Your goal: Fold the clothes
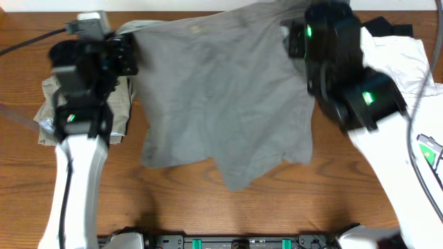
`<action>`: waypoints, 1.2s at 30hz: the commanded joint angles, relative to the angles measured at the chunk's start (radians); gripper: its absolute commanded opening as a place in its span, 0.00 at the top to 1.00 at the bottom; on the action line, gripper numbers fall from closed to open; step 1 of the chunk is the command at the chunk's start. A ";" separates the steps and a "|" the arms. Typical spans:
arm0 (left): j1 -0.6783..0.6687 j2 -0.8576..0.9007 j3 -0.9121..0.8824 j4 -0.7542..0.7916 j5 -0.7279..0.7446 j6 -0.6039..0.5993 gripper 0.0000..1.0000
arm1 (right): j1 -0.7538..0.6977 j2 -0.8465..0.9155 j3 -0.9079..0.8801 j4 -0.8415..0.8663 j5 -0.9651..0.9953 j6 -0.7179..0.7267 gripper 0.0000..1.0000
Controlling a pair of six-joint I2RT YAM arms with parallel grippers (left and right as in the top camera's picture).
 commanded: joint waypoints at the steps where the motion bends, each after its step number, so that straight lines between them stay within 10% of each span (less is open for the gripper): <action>1: -0.026 0.112 0.019 0.014 -0.037 -0.009 0.47 | -0.125 0.086 0.021 0.019 0.126 0.100 0.99; 4: -0.048 0.166 0.019 0.000 -0.037 -0.010 0.36 | -0.221 0.173 0.021 0.035 0.125 0.117 0.93; 7: -0.064 0.163 0.019 -0.059 0.013 -0.009 0.31 | -0.298 0.238 0.021 0.007 0.084 0.116 0.66; 15: -0.126 0.101 0.018 -0.376 0.146 -0.004 0.30 | -0.389 0.277 0.021 -0.127 0.037 0.116 0.50; 25: -0.238 0.113 -0.034 -0.695 0.140 0.042 0.29 | -0.396 0.190 0.021 -0.200 -0.014 0.092 0.48; 36: -0.312 0.194 -0.116 -0.700 0.098 0.138 0.27 | -0.394 0.172 0.021 -0.259 -0.042 0.093 0.47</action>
